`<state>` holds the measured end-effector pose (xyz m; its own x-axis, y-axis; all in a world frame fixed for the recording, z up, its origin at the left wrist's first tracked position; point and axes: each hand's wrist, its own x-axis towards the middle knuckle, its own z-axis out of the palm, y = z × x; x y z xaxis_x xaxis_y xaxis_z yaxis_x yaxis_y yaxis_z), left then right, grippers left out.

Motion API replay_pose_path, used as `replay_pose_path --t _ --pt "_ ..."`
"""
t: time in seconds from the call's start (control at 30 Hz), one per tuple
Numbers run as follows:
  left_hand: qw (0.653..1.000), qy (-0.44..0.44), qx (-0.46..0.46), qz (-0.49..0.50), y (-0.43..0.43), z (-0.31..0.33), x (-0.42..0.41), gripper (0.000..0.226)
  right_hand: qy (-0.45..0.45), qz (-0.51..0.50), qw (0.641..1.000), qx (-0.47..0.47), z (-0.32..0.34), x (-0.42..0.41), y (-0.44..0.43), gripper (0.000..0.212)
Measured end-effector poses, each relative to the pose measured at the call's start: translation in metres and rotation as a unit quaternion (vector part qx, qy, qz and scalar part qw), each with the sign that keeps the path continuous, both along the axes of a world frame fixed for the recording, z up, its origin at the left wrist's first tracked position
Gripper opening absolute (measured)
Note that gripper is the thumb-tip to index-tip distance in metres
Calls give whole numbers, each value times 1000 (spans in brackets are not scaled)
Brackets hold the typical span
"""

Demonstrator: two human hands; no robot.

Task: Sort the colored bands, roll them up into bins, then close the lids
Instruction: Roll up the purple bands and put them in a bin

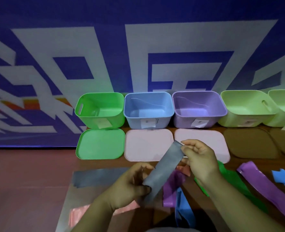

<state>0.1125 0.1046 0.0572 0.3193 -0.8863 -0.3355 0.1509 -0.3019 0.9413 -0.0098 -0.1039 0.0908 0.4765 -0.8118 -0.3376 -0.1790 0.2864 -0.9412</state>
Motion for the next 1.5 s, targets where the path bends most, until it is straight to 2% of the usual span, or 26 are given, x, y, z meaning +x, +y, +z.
replay_pose_path --t 0.1,0.27,0.37,0.5,0.67,0.77,0.9,1.0,1.1,1.17,1.27,1.37,1.5 --pt "998 49 29 -6 25 -2 17 51 17 13 1000 9 -18 12 13 21" --pt "995 25 95 29 65 -20 52 48 55 32 998 15 -46 33 30 19" --pt "987 -70 142 13 81 -32 77 47 106 65 992 19 -67 43 42 21" --pt "949 -226 215 -43 88 -35 114 42 168 109 979 25 -97 54 64 27" --pt "901 -354 245 -60 82 -49 142 39 239 194 952 -2 -122 63 80 31" --pt "886 -402 227 -45 71 -64 140 40 286 254 923 -47 -128 61 75 29" --pt "902 -369 223 -26 55 -80 120 46 327 265 902 -96 -131 43 62 28" --pt "910 -362 204 -21 39 -83 97 43 334 241 902 -134 -129 24 50 30" --pt "920 -346 180 -47 23 -95 78 44 354 240 888 -168 -125 3 33 32" --pt "925 -335 171 -54 13 -100 66 43 365 257 872 -202 -127 -11 20 35" --pt "948 -274 159 -37 -3 -93 46 32 363 290 859 -217 -124 -24 5 41" --pt "964 -223 145 -28 -19 -95 28 38 381 351 821 -239 -119 -26 -7 48" --pt "975 -179 127 -13 -40 -103 7 40 376 387 801 -258 -121 -27 -21 54"
